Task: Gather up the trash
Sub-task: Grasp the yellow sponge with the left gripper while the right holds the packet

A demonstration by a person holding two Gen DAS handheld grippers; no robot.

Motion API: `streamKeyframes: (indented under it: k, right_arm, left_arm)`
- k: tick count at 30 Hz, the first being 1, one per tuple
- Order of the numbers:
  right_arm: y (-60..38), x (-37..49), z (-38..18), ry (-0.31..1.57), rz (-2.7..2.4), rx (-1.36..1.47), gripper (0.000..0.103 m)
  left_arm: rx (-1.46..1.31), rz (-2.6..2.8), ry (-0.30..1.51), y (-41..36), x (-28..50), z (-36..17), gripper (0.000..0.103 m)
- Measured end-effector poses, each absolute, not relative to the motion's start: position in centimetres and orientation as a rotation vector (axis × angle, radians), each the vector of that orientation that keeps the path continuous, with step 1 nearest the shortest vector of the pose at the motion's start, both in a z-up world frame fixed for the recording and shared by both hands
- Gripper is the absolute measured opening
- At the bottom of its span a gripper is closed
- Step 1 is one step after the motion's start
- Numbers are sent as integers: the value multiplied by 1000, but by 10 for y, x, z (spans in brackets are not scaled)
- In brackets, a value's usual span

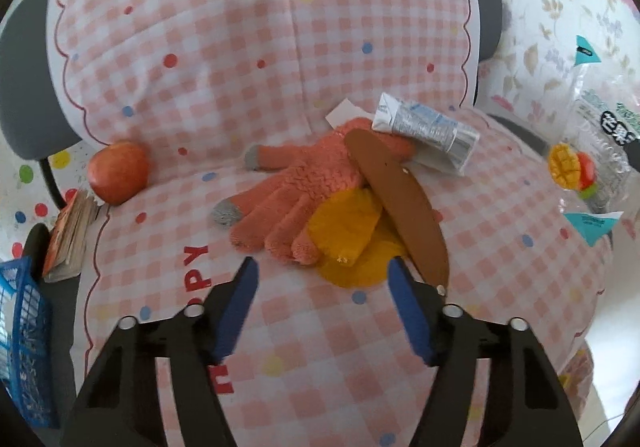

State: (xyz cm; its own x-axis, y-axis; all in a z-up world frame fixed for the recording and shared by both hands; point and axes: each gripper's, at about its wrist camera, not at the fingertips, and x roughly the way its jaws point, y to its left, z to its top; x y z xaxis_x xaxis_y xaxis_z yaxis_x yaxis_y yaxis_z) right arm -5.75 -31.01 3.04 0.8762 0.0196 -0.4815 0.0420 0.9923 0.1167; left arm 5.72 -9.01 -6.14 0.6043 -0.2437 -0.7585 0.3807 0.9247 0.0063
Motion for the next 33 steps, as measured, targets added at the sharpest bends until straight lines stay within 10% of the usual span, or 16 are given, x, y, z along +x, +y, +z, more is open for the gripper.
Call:
streamKeyframes:
  k: [11,17,33]
  right_arm:
    - [-319,-63,22,524,-10,137,2]
    - [-317,-67,23,524,-2,147,2]
    - [-322,-102,36,494,50,235,2]
  left_arm:
    - [410,-342,754,-118,61,-72,52]
    - [476,-415,722,-132,54,-73,3]
    - [19,-526,627,-63,-16,39,1]
